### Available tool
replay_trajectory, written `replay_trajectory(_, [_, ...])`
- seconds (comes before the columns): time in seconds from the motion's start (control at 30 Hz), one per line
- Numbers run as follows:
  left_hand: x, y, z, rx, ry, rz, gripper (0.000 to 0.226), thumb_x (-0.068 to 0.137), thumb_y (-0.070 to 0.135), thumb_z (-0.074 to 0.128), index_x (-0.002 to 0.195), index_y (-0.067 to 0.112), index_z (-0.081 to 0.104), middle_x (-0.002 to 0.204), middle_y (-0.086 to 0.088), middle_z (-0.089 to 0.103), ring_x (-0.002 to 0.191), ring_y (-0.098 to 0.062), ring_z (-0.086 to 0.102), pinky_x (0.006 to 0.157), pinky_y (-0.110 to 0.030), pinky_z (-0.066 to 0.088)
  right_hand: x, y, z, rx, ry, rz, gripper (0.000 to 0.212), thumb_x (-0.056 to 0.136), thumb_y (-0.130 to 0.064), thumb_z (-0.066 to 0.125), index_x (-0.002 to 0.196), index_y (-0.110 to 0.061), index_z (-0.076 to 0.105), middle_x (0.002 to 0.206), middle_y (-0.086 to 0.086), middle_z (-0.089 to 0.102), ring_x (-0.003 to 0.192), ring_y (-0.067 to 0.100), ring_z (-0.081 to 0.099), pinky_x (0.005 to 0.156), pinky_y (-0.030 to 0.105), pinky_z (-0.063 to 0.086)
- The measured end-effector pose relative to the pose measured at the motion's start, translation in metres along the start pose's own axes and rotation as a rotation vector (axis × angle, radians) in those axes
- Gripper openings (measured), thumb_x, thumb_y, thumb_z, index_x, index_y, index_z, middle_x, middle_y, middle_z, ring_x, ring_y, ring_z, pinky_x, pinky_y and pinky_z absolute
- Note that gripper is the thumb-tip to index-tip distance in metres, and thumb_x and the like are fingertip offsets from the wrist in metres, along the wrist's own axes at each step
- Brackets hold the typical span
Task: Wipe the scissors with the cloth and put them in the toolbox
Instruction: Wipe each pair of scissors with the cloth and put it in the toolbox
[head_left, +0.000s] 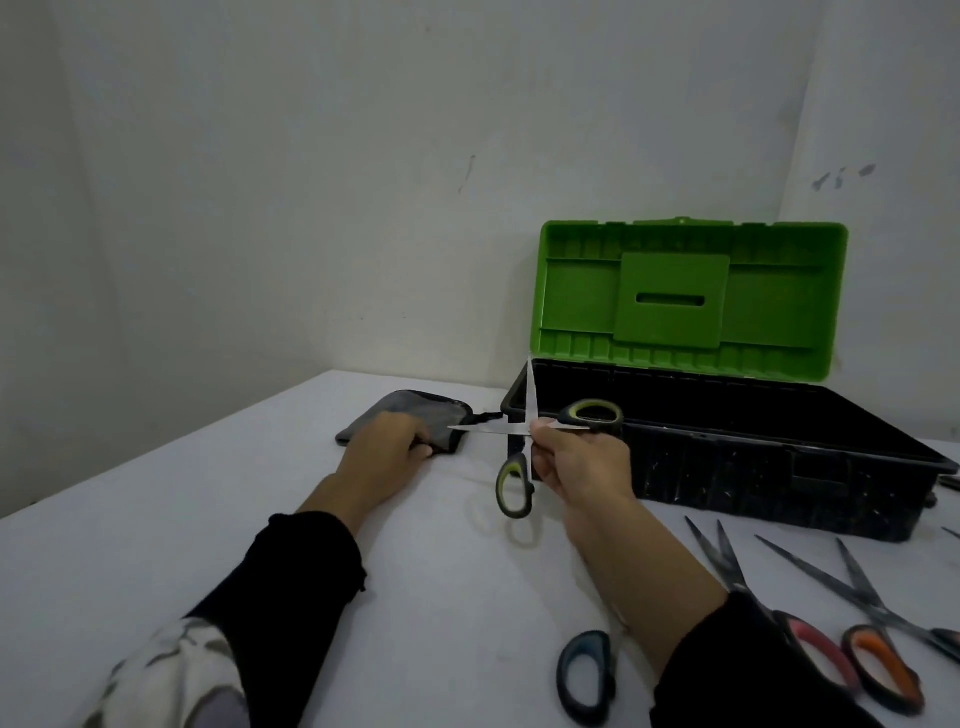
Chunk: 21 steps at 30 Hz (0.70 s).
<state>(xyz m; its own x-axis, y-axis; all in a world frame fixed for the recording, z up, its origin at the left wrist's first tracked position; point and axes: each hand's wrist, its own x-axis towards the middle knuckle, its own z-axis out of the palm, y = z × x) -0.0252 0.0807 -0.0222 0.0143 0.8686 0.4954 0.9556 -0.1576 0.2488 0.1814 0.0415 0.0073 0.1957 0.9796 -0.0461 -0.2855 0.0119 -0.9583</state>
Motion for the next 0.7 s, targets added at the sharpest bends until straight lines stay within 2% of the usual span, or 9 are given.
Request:
replay_trajectory(0.1, [-0.003, 0.006, -0.004, -0.05, 0.022, -0.011, 0.01, 0.089, 0.017, 0.056, 0.087, 0.008, 0.06, 0.088, -0.005, 0.061, 0.089, -0.026, 0.056, 0.068, -0.031, 0.035, 0.002, -0.004, -0.005, -0.174, 0.02, -0.084, 0.007, 0.077, -0.014, 0.074, 0.08, -0.007, 0.072, 0.069, 0.007, 0.065, 0.058, 0.016, 0.056, 0.064, 0.03, 0.05])
replay_trajectory(0.17, [-0.01, 0.016, -0.01, -0.123, 0.015, 0.009, 0.009, 0.093, 0.015, 0.049, 0.088, 0.01, 0.053, 0.088, -0.002, 0.052, 0.088, -0.023, 0.051, 0.068, -0.026, 0.027, 0.0, -0.012, -0.01, -0.347, -0.007, -0.17, 0.008, 0.076, -0.018, 0.073, 0.078, -0.01, 0.072, 0.072, 0.009, 0.067, 0.06, 0.019, 0.058, 0.066, 0.035, 0.054])
replay_trajectory(0.23, [-0.019, 0.028, -0.02, -0.135, -0.004, 0.053, 0.011, 0.096, 0.015, 0.043, 0.087, 0.011, 0.045, 0.09, -0.003, 0.047, 0.084, -0.021, 0.045, 0.068, -0.027, 0.028, -0.005, -0.024, -0.016, -0.504, -0.073, -0.248, 0.007, 0.076, -0.018, 0.073, 0.073, -0.012, 0.07, 0.072, 0.01, 0.068, 0.063, 0.021, 0.061, 0.068, 0.037, 0.056])
replay_trajectory(0.3, [-0.03, 0.04, -0.027, -0.118, -0.046, 0.093, 0.012, 0.096, 0.019, 0.042, 0.087, 0.011, 0.043, 0.087, -0.003, 0.051, 0.079, -0.022, 0.046, 0.068, -0.032, 0.035, -0.011, -0.035, -0.022, -0.596, -0.127, -0.292, 0.008, 0.077, -0.014, 0.072, 0.071, -0.009, 0.069, 0.072, 0.011, 0.07, 0.063, 0.021, 0.064, 0.063, 0.033, 0.057])
replay_trajectory(0.37, [-0.045, 0.05, -0.03, -0.143, -0.138, 0.133, 0.011, 0.093, 0.021, 0.05, 0.085, 0.015, 0.046, 0.08, 0.002, 0.055, 0.075, -0.018, 0.051, 0.068, -0.031, 0.041, -0.018, -0.045, -0.028, -0.588, -0.187, -0.272, 0.007, 0.077, -0.008, 0.071, 0.072, -0.006, 0.07, 0.065, 0.011, 0.067, 0.054, 0.016, 0.06, 0.052, 0.025, 0.052])
replay_trajectory(0.47, [-0.063, 0.056, -0.032, -0.281, -0.235, 0.114, 0.01, 0.086, 0.013, 0.061, 0.094, 0.017, 0.056, 0.086, 0.01, 0.059, 0.08, -0.005, 0.056, 0.073, -0.013, 0.045, -0.023, -0.053, -0.04, -0.584, -0.251, -0.217, 0.003, 0.078, -0.004, 0.07, 0.077, -0.001, 0.07, 0.058, 0.006, 0.06, 0.048, 0.012, 0.054, 0.048, 0.019, 0.044])
replay_trajectory(0.57, [-0.069, 0.051, -0.034, -0.323, -0.21, 0.09, 0.022, 0.082, 0.005, 0.064, 0.103, 0.011, 0.064, 0.096, 0.003, 0.064, 0.085, -0.007, 0.059, 0.075, -0.009, 0.046, -0.027, -0.051, -0.046, -0.563, -0.27, -0.201, 0.003, 0.078, -0.001, 0.069, 0.08, 0.001, 0.07, 0.059, 0.007, 0.059, 0.049, 0.013, 0.053, 0.048, 0.019, 0.044])
replay_trajectory(0.7, [-0.07, 0.056, -0.039, -0.243, -0.076, 0.123, 0.008, 0.08, 0.016, 0.07, 0.086, 0.017, 0.075, 0.084, 0.005, 0.073, 0.074, -0.003, 0.062, 0.07, -0.011, 0.044, -0.031, -0.048, -0.046, -0.523, -0.335, -0.181, 0.003, 0.079, 0.0, 0.068, 0.082, 0.002, 0.069, 0.07, 0.012, 0.061, 0.055, 0.015, 0.053, 0.046, 0.017, 0.047])
